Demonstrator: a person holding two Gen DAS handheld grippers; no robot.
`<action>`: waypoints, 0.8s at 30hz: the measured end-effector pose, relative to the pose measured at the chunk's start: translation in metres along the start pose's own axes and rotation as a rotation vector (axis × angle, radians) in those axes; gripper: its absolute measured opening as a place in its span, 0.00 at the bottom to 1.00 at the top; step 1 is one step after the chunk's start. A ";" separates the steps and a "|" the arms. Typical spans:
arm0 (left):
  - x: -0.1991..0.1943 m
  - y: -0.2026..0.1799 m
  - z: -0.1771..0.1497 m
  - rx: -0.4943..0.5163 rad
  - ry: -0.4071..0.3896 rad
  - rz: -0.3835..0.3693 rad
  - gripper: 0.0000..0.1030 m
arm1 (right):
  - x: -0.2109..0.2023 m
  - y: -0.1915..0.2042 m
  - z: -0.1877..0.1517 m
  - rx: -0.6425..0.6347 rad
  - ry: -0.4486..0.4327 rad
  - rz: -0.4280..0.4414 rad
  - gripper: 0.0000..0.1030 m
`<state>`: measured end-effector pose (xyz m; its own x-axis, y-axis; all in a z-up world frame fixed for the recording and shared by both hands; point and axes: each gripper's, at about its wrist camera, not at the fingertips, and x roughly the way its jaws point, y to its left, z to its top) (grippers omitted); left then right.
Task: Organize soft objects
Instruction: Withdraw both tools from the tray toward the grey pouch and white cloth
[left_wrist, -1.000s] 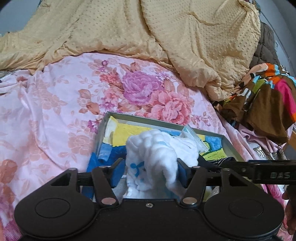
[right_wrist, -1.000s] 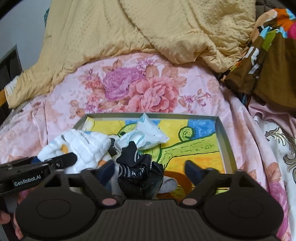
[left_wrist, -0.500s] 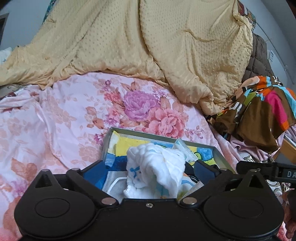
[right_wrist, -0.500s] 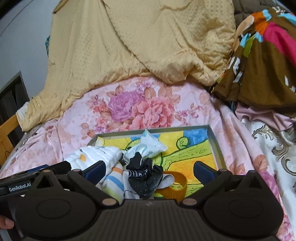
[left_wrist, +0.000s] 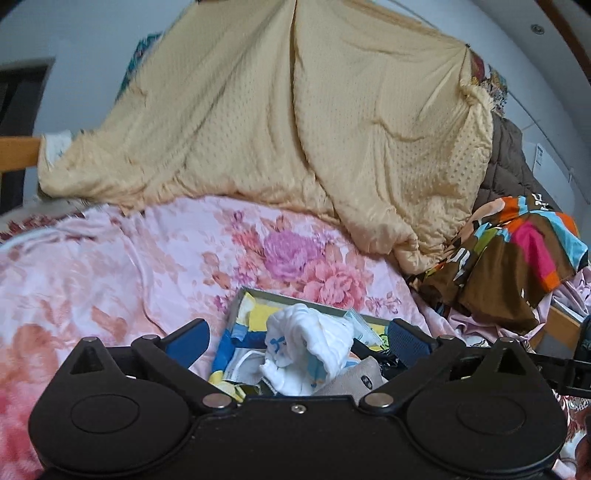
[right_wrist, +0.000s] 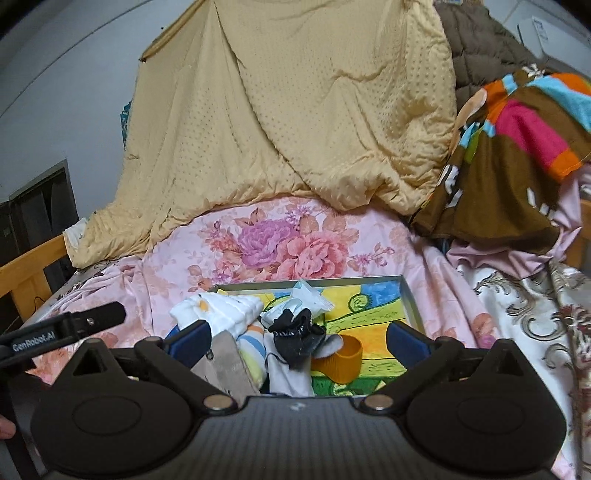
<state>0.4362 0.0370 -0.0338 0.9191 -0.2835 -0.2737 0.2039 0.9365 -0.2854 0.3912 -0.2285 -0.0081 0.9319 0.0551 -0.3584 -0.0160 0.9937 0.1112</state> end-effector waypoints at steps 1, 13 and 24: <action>-0.006 -0.001 -0.001 0.007 -0.007 0.008 0.99 | -0.004 0.001 -0.003 -0.010 -0.009 -0.001 1.00; -0.040 -0.009 -0.026 0.041 0.072 0.067 0.99 | -0.040 0.014 -0.052 -0.039 0.016 -0.096 1.00; -0.058 -0.011 -0.053 0.154 0.133 0.097 0.99 | -0.062 0.010 -0.092 -0.074 0.124 -0.129 1.00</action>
<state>0.3633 0.0323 -0.0635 0.8864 -0.2053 -0.4149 0.1749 0.9784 -0.1105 0.2998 -0.2130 -0.0705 0.8762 -0.0658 -0.4775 0.0699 0.9975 -0.0094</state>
